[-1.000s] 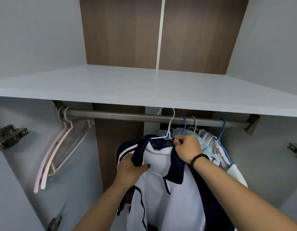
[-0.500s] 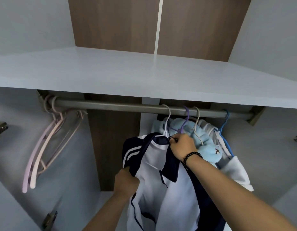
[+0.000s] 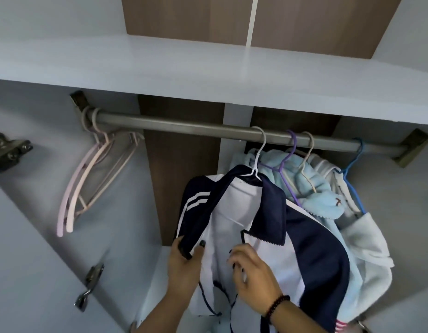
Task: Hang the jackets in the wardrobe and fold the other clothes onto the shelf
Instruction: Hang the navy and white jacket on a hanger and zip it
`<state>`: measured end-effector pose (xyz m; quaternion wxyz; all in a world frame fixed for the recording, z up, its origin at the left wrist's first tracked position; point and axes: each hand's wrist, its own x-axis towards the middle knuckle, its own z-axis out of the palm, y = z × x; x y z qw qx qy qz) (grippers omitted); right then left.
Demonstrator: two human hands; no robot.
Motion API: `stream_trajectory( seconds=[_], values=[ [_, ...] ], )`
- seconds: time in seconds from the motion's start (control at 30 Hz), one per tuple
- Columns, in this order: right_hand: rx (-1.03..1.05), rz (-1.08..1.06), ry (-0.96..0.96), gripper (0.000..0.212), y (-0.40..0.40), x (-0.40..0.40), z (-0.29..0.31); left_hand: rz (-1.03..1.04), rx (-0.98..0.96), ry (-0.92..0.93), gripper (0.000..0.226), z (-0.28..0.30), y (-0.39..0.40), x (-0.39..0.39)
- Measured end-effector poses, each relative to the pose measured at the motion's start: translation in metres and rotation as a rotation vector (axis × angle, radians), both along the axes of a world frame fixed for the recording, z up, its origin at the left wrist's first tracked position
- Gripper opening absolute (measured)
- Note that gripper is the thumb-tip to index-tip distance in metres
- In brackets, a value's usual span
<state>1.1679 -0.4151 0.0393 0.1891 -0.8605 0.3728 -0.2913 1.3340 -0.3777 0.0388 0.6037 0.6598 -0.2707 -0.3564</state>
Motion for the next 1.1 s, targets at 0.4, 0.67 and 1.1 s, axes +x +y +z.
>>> stream_trajectory(
  seconds=[0.4,0.67,1.1],
  values=[
    [0.083,-0.152,1.231,0.040,-0.056,0.030,-0.016,-0.021,-0.025,-0.062,0.029,0.016,0.025,-0.008],
    [0.091,-0.205,1.261,0.033,-0.049,-0.001,-0.028,-0.132,0.287,-0.171,0.017,-0.014,0.040,-0.016],
    [0.028,-0.110,0.679,0.019,0.001,-0.023,-0.026,-0.021,0.260,-0.290,0.018,-0.028,0.078,-0.002]
  ],
)
